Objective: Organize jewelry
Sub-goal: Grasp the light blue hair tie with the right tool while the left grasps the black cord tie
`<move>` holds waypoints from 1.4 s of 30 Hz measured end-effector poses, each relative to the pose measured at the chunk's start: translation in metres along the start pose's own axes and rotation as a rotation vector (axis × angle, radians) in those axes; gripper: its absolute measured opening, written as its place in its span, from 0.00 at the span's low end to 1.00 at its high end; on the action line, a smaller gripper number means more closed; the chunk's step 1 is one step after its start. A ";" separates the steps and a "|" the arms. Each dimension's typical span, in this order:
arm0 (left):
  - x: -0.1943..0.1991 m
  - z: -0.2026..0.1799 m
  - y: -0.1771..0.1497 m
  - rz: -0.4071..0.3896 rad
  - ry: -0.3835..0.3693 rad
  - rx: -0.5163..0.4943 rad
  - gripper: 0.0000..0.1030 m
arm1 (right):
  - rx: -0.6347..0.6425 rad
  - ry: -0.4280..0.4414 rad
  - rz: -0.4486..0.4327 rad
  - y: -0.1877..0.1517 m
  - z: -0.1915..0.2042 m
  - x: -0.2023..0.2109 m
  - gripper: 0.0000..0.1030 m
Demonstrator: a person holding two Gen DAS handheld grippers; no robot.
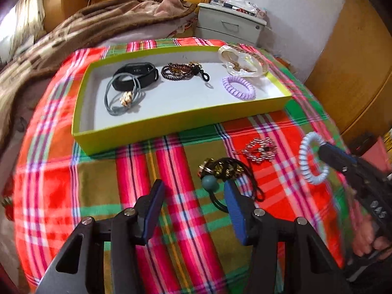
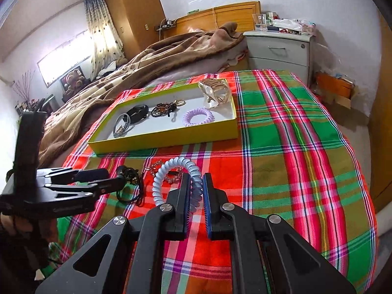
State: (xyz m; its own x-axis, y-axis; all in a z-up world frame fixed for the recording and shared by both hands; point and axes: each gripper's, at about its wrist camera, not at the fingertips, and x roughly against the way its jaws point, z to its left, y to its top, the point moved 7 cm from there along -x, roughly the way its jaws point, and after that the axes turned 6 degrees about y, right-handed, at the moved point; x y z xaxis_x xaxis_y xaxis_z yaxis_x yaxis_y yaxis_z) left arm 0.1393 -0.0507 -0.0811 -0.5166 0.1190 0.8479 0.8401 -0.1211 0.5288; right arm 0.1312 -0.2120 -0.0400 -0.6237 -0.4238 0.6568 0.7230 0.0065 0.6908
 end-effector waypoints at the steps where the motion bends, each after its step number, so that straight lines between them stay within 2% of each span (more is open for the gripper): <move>1: -0.002 0.000 0.001 -0.007 0.025 -0.018 0.51 | 0.000 -0.002 0.000 0.000 0.000 0.000 0.10; 6: -0.005 0.002 0.002 -0.032 0.117 -0.073 0.52 | -0.004 -0.002 -0.001 0.000 -0.001 -0.001 0.10; 10: -0.006 0.006 0.005 -0.044 0.122 -0.077 0.51 | -0.008 -0.001 0.001 0.000 -0.002 -0.002 0.10; 12: -0.006 0.006 0.006 -0.047 0.112 -0.080 0.44 | -0.008 -0.001 0.004 0.000 -0.002 -0.004 0.10; 16: -0.008 -0.001 0.009 -0.051 0.079 -0.093 0.24 | -0.012 -0.001 0.006 -0.001 -0.002 -0.006 0.10; 19: -0.008 -0.001 0.010 -0.053 0.068 -0.084 0.14 | -0.016 -0.005 0.008 -0.001 -0.003 -0.006 0.10; 27: -0.004 0.005 0.009 -0.052 0.031 -0.041 0.13 | -0.024 -0.016 -0.003 0.000 -0.003 -0.004 0.10; 42: 0.033 0.015 0.014 -0.132 -0.007 -0.008 0.13 | -0.016 -0.025 -0.037 0.005 0.008 0.009 0.10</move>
State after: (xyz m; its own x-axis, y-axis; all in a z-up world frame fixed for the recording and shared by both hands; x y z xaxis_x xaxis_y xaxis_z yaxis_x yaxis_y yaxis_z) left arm 0.1365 -0.0336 -0.0460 -0.6218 0.1412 0.7703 0.7631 -0.1122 0.6365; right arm 0.1269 -0.2086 -0.0276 -0.6569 -0.4011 0.6385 0.7040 -0.0230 0.7098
